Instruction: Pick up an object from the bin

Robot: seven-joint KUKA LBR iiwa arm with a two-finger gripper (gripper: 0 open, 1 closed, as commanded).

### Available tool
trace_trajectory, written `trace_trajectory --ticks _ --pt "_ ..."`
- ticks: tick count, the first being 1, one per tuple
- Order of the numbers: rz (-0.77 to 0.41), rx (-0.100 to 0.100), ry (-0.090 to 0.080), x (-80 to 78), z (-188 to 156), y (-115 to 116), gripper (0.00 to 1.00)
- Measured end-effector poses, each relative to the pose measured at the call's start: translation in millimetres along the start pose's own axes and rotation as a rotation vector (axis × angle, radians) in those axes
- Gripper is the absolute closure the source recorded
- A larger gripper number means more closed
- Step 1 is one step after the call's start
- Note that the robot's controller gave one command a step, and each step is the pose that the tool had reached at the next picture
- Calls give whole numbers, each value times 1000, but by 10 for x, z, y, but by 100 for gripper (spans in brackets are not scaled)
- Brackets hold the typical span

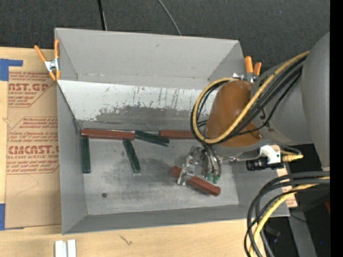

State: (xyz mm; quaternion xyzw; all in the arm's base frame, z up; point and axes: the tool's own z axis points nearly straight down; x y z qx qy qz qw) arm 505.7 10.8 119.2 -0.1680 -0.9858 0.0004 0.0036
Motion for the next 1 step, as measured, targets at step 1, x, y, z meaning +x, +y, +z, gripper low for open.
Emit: trace_trajectory --ticks 1 --pt "0 -2 -5 -8 -211 4 100"
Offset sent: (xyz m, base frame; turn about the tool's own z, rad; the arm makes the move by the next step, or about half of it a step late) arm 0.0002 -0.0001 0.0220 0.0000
